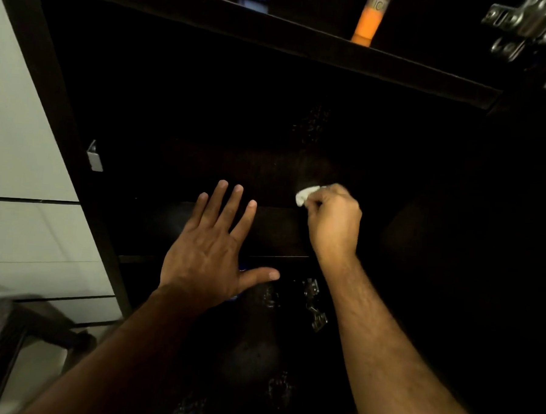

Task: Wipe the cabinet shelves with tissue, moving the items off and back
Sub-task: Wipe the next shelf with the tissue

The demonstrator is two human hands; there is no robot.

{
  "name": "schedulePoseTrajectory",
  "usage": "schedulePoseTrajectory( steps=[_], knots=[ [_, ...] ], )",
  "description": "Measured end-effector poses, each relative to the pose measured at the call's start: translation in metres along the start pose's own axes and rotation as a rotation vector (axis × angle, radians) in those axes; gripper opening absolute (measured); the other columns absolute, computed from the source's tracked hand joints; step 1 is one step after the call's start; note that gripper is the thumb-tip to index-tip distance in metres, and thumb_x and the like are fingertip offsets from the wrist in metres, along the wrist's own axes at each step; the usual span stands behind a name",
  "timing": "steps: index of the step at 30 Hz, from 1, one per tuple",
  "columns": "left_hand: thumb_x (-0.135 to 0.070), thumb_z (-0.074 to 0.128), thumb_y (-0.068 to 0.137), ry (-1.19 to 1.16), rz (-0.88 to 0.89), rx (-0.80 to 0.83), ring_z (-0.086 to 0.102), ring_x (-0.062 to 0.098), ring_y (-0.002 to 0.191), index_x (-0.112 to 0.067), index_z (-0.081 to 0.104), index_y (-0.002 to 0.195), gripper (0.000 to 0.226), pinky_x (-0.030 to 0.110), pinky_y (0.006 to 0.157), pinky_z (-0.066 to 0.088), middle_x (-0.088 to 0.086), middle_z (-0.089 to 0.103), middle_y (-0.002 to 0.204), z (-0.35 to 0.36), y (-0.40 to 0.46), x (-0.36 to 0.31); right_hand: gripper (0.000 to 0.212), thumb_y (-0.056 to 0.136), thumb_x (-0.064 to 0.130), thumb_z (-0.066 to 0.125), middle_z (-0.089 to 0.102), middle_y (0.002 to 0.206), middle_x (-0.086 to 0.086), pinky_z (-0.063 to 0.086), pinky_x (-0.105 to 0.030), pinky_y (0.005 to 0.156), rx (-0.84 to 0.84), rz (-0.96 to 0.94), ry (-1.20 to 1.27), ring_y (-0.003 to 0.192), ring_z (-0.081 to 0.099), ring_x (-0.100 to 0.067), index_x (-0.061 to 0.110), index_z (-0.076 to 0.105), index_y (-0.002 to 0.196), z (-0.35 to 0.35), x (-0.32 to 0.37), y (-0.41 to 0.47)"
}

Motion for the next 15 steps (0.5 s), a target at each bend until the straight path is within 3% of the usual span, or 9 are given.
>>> schedulePoseTrajectory(
  steps=[2,5,7,9,11,14,15],
  knots=[
    [-0.093,-0.004,0.072,-0.001,-0.003,0.0,-0.018,0.03,0.148,-0.016,0.003,0.153,0.112,0.049,0.121,-0.001,0.015,-0.003,0.162,0.0,0.0,0.0,0.007,0.083,0.007,0.072,0.064,0.09,0.0,0.051,-0.023,0.067,0.064,0.052,-0.035,0.078,0.065,-0.017,0.013,0.074,0.079,0.008,-0.005,-0.004],
    [-0.093,-0.003,0.072,0.002,0.001,0.0,-0.019,0.03,0.148,-0.016,0.001,0.153,0.112,0.049,0.121,-0.002,0.016,-0.004,0.162,0.0,-0.001,0.001,0.005,0.08,0.009,0.073,0.065,0.091,-0.003,0.052,-0.025,0.074,-0.124,0.041,0.084,0.081,0.065,-0.017,0.013,0.074,0.085,-0.028,0.018,0.015],
    [-0.093,-0.001,0.073,-0.005,0.002,0.0,-0.019,0.03,0.148,-0.015,0.003,0.153,0.112,0.049,0.121,-0.001,0.016,-0.003,0.161,0.0,-0.001,0.001,0.009,0.08,0.011,0.071,0.067,0.091,-0.008,0.046,-0.018,0.077,-0.333,0.047,0.142,0.083,0.065,-0.021,0.009,0.074,0.088,-0.065,0.035,0.034],
    [-0.093,0.001,0.073,-0.015,0.004,-0.005,-0.019,0.03,0.148,-0.015,0.004,0.153,0.112,0.049,0.121,-0.002,0.016,-0.004,0.161,0.0,-0.002,0.001,0.013,0.079,0.008,0.07,0.07,0.089,-0.011,0.036,-0.001,0.078,-0.519,0.054,0.176,0.084,0.066,-0.022,0.004,0.076,0.09,-0.093,0.051,0.052],
    [-0.093,0.001,0.073,-0.022,0.006,-0.007,-0.02,0.029,0.148,-0.015,0.004,0.154,0.112,0.049,0.121,-0.003,0.016,-0.005,0.161,0.0,-0.002,0.001,0.013,0.079,0.005,0.07,0.072,0.087,-0.011,0.031,0.008,0.077,-0.61,0.07,0.25,0.083,0.068,-0.022,0.001,0.076,0.09,-0.104,0.059,0.063],
    [-0.093,0.0,0.073,-0.019,0.004,-0.009,-0.021,0.029,0.147,-0.015,0.003,0.154,0.113,0.049,0.121,-0.003,0.017,-0.006,0.161,-0.001,-0.002,0.001,0.018,0.076,0.001,0.065,0.071,0.094,-0.016,0.051,-0.015,0.082,-0.615,-0.033,0.22,0.087,0.069,-0.027,0.002,0.076,0.09,-0.099,0.066,0.058],
    [-0.093,-0.001,0.073,-0.017,0.004,-0.012,-0.021,0.029,0.147,-0.015,0.001,0.154,0.113,0.049,0.121,-0.004,0.017,-0.006,0.161,-0.002,-0.002,0.001,0.018,0.073,-0.004,0.065,0.07,0.093,-0.017,0.051,-0.02,0.082,-0.61,-0.09,0.183,0.086,0.069,-0.028,0.002,0.076,0.086,-0.094,0.065,0.051]
  ],
)
Point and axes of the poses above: each hand's wrist, its own y-axis towards the middle knuckle, its own z-axis out of the palm, x = y × z, the point moved 10 cm from there along y, towards the middle knuckle
